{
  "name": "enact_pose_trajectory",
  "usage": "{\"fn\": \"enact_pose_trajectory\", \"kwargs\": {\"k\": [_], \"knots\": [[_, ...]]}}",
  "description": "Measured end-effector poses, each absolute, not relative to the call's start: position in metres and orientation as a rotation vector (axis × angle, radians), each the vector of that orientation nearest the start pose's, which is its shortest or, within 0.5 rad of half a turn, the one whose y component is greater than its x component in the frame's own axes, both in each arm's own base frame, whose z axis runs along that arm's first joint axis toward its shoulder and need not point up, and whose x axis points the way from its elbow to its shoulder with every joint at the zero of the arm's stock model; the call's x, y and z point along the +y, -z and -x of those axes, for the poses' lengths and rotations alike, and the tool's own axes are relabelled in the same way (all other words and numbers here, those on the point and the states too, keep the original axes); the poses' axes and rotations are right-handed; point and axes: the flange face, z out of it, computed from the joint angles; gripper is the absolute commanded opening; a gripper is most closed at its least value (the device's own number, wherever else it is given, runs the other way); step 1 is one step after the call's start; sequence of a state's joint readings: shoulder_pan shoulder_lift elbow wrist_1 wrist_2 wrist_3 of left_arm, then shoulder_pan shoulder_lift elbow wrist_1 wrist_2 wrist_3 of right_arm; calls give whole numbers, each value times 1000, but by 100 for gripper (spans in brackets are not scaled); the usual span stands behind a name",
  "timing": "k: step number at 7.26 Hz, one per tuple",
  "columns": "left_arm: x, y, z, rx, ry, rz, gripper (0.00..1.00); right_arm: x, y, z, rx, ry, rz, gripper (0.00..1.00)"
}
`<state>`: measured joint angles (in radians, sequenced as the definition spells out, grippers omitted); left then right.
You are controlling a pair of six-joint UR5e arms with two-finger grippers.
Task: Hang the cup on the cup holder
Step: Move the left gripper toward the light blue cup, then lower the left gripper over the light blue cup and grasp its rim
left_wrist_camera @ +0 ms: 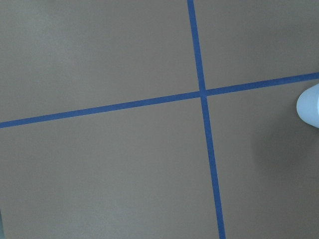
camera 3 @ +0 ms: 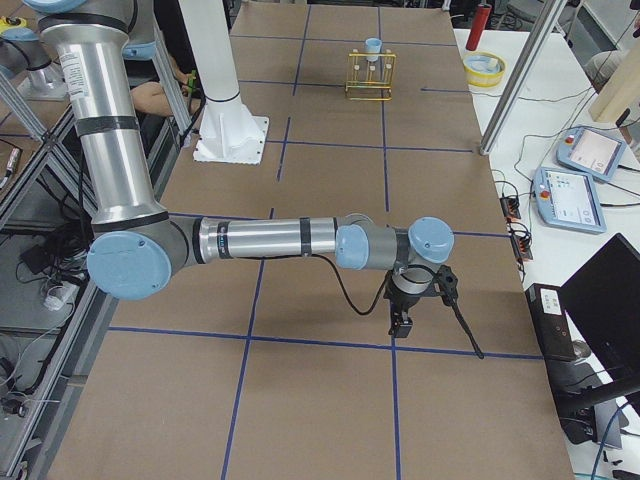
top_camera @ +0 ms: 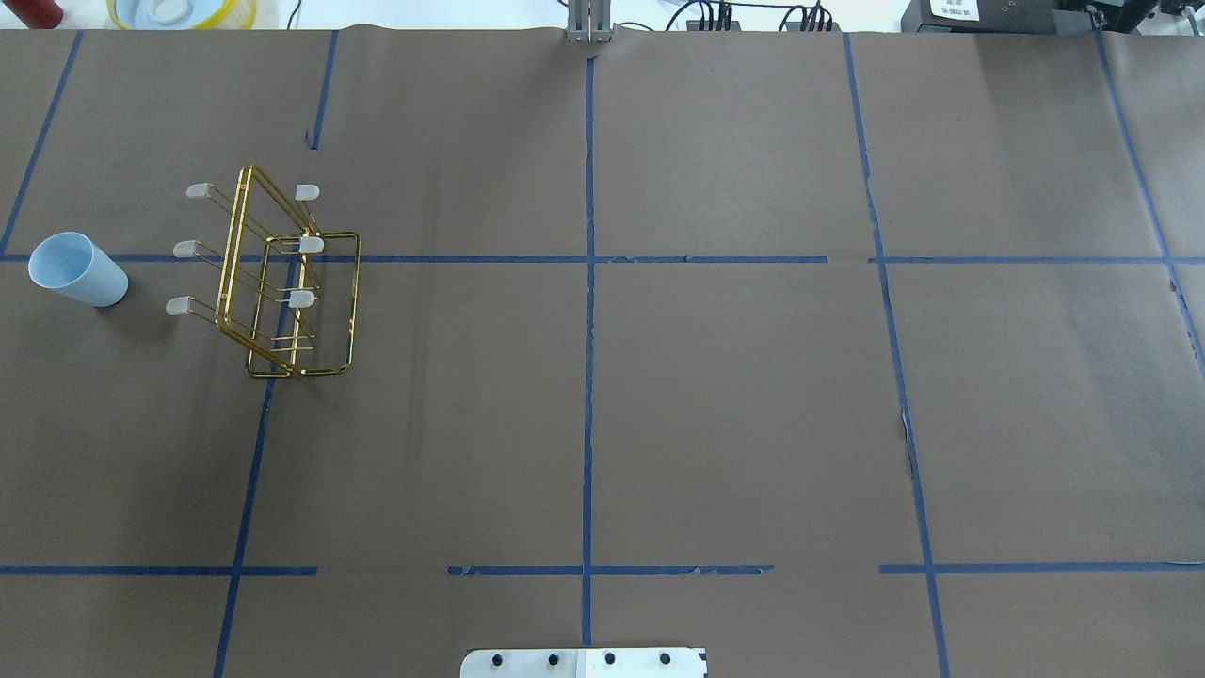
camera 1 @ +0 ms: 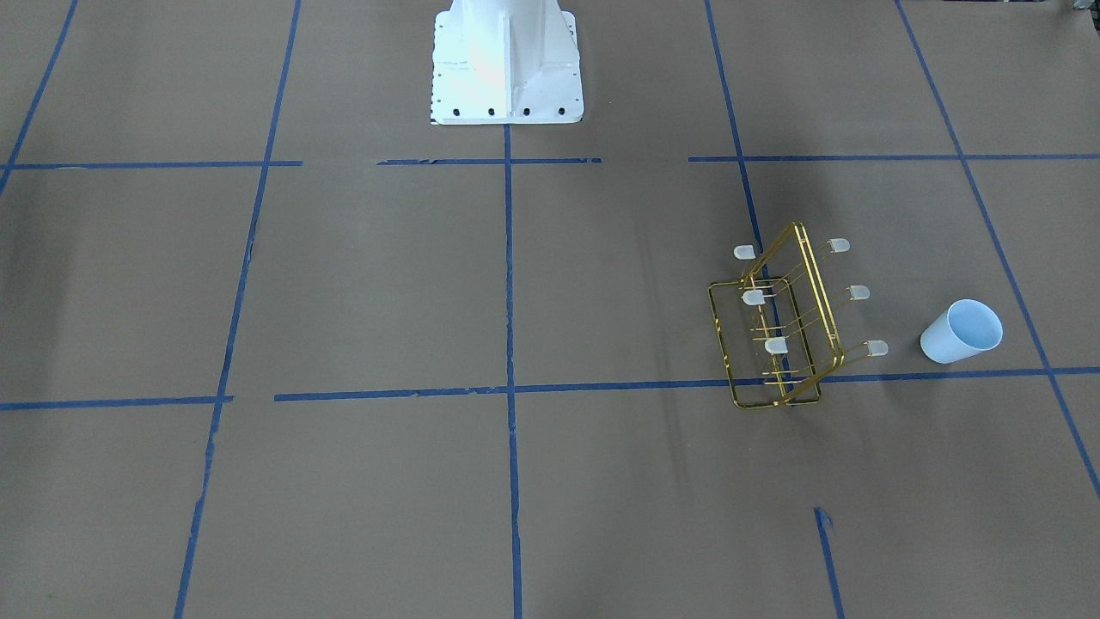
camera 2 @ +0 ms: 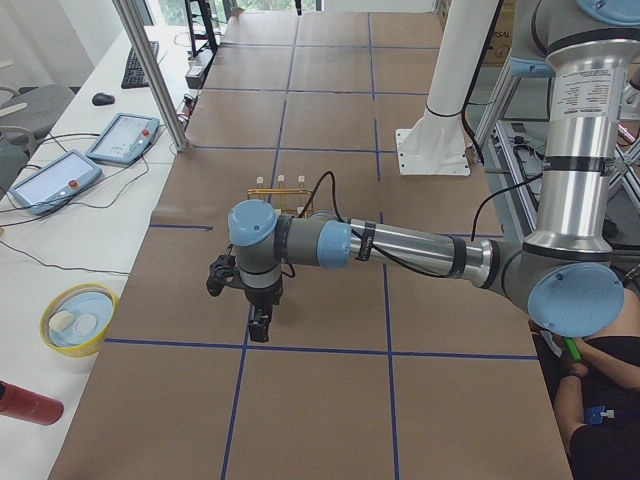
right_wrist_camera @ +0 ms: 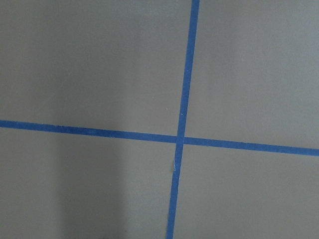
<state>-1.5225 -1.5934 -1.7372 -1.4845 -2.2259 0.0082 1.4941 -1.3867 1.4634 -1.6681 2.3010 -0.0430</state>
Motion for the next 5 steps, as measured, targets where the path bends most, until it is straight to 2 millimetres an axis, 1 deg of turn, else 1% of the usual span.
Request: {"fn": "enact_pose_trajectory", "kwargs": {"k": [1,2,3,4,5], "knots": [[-507,-558,31,657,-56,-120,100,-570,-627,-23,-730,107,32,100],[-506,-537,8,650,-32,-164,100,-570,-627,-23,-730,107,32,100],[-501,-525,-18,638,-4,-211,100,-570,-627,-23,-730,107,32,100],[-490,-519,-40,645,42,-267,100,-570,-626,-23,-730,107,32,100],[-474,-521,-56,660,90,-322,100,-570,-626,-23,-730,107,32,100]]}}
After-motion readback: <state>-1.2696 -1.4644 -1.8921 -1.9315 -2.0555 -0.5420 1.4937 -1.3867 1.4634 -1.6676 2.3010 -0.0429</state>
